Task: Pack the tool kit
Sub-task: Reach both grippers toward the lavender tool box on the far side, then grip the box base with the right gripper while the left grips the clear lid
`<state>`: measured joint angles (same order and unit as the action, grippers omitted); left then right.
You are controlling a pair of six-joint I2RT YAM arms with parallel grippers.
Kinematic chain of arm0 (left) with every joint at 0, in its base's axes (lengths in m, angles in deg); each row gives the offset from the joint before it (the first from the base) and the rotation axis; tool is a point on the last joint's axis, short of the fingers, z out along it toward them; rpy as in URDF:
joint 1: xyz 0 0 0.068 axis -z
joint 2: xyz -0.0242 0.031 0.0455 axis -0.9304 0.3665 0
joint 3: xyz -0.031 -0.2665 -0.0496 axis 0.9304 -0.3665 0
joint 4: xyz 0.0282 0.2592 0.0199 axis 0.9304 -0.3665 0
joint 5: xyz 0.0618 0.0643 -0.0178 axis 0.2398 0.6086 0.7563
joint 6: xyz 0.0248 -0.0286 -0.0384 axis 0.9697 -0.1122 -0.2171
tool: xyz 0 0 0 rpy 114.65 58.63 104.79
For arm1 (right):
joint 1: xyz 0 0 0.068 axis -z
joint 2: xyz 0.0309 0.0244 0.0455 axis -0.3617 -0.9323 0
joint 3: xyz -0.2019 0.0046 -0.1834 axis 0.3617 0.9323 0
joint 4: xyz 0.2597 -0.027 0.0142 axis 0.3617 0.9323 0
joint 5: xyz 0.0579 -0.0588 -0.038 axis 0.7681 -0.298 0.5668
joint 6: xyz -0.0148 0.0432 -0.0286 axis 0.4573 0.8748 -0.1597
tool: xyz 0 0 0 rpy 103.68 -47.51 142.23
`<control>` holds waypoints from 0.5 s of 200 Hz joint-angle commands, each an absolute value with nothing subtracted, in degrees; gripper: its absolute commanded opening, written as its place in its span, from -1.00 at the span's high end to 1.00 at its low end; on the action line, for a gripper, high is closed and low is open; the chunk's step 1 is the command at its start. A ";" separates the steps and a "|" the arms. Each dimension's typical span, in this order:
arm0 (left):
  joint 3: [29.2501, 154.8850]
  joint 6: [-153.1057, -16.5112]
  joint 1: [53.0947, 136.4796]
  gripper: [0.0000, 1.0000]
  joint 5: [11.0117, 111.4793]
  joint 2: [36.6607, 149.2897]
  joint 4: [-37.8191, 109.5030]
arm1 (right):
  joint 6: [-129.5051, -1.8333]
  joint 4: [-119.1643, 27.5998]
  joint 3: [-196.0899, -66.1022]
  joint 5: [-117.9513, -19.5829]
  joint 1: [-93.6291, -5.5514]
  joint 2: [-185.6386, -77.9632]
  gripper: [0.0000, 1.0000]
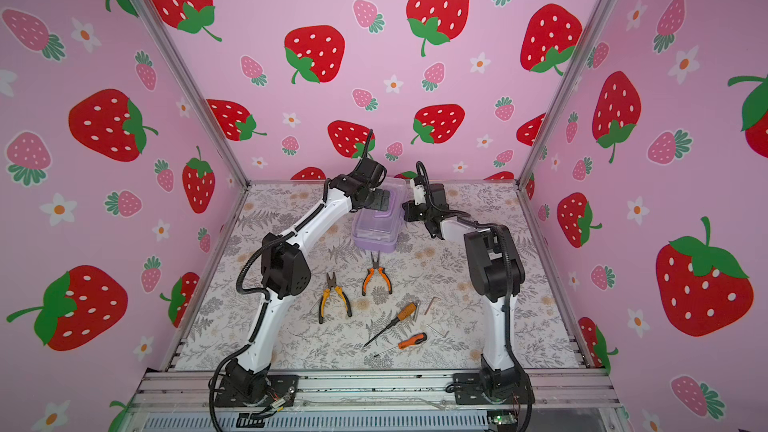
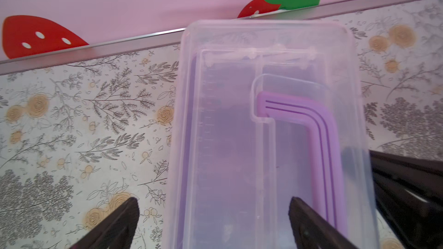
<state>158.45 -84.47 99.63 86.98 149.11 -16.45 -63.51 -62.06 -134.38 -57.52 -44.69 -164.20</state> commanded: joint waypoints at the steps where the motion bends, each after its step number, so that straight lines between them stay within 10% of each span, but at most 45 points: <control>1: 161.22 -83.69 99.78 -1.00 92.29 150.03 -18.39 | -61.90 -62.28 -131.89 -52.04 -44.63 -162.08 0.76; 100: 160.86 -84.58 99.11 -0.94 79.64 152.06 -15.25 | -39.12 -84.74 -121.26 -37.04 -38.81 -164.16 0.31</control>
